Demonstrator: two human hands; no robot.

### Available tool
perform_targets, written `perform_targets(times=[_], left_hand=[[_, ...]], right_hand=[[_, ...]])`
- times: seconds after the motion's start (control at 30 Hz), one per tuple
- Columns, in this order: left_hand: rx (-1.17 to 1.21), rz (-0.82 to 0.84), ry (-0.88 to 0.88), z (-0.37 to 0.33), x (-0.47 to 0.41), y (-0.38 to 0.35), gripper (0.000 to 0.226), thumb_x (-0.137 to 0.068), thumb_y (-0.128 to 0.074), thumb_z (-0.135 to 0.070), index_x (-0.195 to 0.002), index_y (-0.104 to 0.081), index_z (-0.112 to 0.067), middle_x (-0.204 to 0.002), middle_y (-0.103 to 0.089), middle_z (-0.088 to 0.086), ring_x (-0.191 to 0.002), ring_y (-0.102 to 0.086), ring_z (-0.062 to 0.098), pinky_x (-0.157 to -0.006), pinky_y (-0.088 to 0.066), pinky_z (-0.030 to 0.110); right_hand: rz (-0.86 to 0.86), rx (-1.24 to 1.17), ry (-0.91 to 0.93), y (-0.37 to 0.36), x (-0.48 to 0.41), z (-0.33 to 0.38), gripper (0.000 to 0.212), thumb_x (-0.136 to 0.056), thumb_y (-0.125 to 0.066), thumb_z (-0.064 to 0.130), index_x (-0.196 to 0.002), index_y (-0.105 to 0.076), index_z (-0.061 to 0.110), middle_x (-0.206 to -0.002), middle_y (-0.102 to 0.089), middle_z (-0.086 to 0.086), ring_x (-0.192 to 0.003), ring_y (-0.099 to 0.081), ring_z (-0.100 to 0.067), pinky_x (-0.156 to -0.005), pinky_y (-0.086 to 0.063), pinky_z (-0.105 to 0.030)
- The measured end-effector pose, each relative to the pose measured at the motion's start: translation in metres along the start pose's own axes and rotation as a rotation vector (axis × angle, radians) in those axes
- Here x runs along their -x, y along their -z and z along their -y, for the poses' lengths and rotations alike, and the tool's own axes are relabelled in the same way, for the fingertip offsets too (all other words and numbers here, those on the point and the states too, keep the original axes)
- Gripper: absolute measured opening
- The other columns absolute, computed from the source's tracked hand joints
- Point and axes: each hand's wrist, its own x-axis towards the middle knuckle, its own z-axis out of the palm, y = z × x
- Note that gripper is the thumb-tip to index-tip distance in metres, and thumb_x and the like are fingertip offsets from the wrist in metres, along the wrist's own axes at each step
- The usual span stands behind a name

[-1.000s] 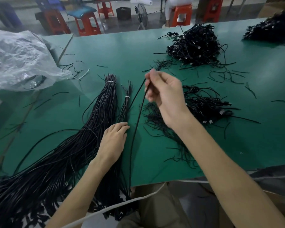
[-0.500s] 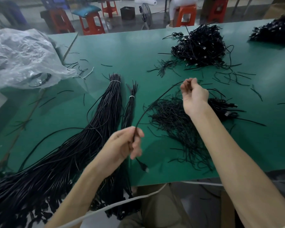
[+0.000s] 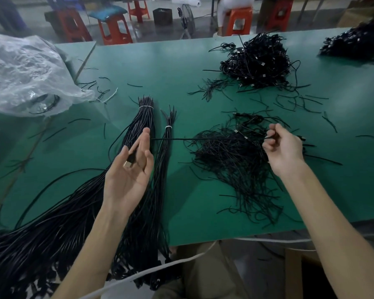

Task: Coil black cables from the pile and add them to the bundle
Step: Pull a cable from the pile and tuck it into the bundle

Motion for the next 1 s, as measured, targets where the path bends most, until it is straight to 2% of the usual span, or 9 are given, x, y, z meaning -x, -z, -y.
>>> perform_targets(times=[0.13,0.2,0.3,0.37,0.47,0.6,0.77,0.87,1.0], left_hand=[[-0.080,-0.008,-0.120,0.002,0.007,-0.012,0.057,-0.113,-0.020,-0.026,-0.129,-0.063,0.008,-0.167,-0.009,0.006,-0.153,-0.018,0.007,-0.123,-0.011,0.016],[0.001,-0.017,-0.058,0.005,0.007,-0.012,0.050,-0.112,-0.029,-0.026,-0.137,-0.057,0.007,-0.166,-0.023,0.007,-0.151,-0.029,0.008,-0.121,-0.024,0.019],[0.220,-0.023,0.018,0.005,0.002,0.001,0.051,-0.104,-0.059,-0.020,-0.150,-0.046,0.000,-0.119,-0.069,0.003,-0.098,-0.067,0.009,-0.089,-0.052,0.024],[0.324,0.005,0.035,0.007,0.002,0.004,0.041,-0.102,-0.062,-0.021,-0.139,-0.058,-0.003,-0.089,-0.062,-0.002,-0.072,-0.057,0.006,-0.076,-0.049,0.020],[0.337,0.010,0.043,0.008,0.002,0.003,0.035,-0.104,-0.057,-0.031,-0.128,-0.066,-0.008,-0.074,-0.054,-0.007,-0.060,-0.048,0.005,-0.070,-0.045,0.018],[0.073,-0.091,-0.017,0.011,0.003,-0.003,0.034,-0.105,-0.050,-0.051,-0.101,-0.073,-0.026,-0.073,-0.044,-0.011,-0.064,-0.037,0.007,-0.068,-0.040,0.020],[0.137,-0.075,-0.053,0.010,0.003,-0.008,0.045,-0.105,-0.046,-0.051,-0.079,-0.063,-0.019,-0.100,-0.066,-0.002,-0.095,-0.066,0.015,-0.099,-0.051,0.033],[0.359,0.153,0.114,0.005,0.007,-0.014,0.047,-0.109,-0.043,-0.047,-0.082,-0.059,-0.012,-0.075,-0.054,-0.002,-0.061,-0.045,0.011,-0.071,-0.043,0.023],[0.129,0.257,0.170,-0.001,0.015,-0.024,0.058,-0.108,-0.042,-0.052,-0.067,-0.059,-0.014,-0.060,-0.031,-0.005,-0.052,-0.022,0.011,-0.051,-0.021,0.028]], right_hand=[[0.053,0.215,-0.006,0.016,0.002,-0.010,0.022,-0.109,-0.047,0.016,-0.098,-0.062,0.005,-0.071,-0.051,0.000,-0.051,-0.035,-0.010,-0.047,-0.026,-0.024],[0.090,0.409,0.010,0.023,0.002,-0.014,0.022,-0.109,-0.048,0.016,-0.100,-0.065,0.004,-0.071,-0.051,0.000,-0.050,-0.036,-0.010,-0.045,-0.028,-0.024],[0.179,0.751,0.064,0.032,0.003,-0.019,0.025,-0.108,-0.049,0.017,-0.105,-0.069,0.005,-0.072,-0.054,-0.001,-0.051,-0.042,-0.010,-0.046,-0.033,-0.025],[0.229,0.903,0.114,0.035,0.004,-0.021,0.025,-0.109,-0.048,0.018,-0.106,-0.070,0.007,-0.072,-0.056,-0.002,-0.050,-0.044,-0.010,-0.046,-0.036,-0.024],[0.249,1.050,0.198,0.036,0.005,-0.026,0.026,-0.109,-0.047,0.018,-0.106,-0.071,0.009,-0.069,-0.056,-0.003,-0.044,-0.044,-0.005,-0.044,-0.037,-0.019],[0.304,1.247,0.297,0.033,0.012,-0.031,0.027,-0.108,-0.046,0.020,-0.107,-0.072,0.014,-0.070,-0.059,-0.007,-0.060,-0.053,-0.018,-0.054,-0.043,-0.023],[0.390,1.350,0.329,0.029,0.020,-0.035,0.028,-0.108,-0.046,0.024,-0.112,-0.072,0.016,-0.068,-0.060,-0.013,-0.062,-0.052,-0.029,-0.060,-0.049,-0.048],[0.383,1.388,0.329,0.028,0.023,-0.038,0.029,-0.109,-0.044,0.026,-0.117,-0.070,0.016,-0.067,-0.056,-0.014,-0.060,-0.048,-0.028,-0.063,-0.052,-0.052],[0.346,1.371,0.331,0.024,0.023,-0.042,0.032,-0.110,-0.042,0.022,-0.121,-0.070,0.012,-0.084,-0.068,-0.028,-0.073,-0.060,-0.042,-0.076,-0.055,-0.059]])
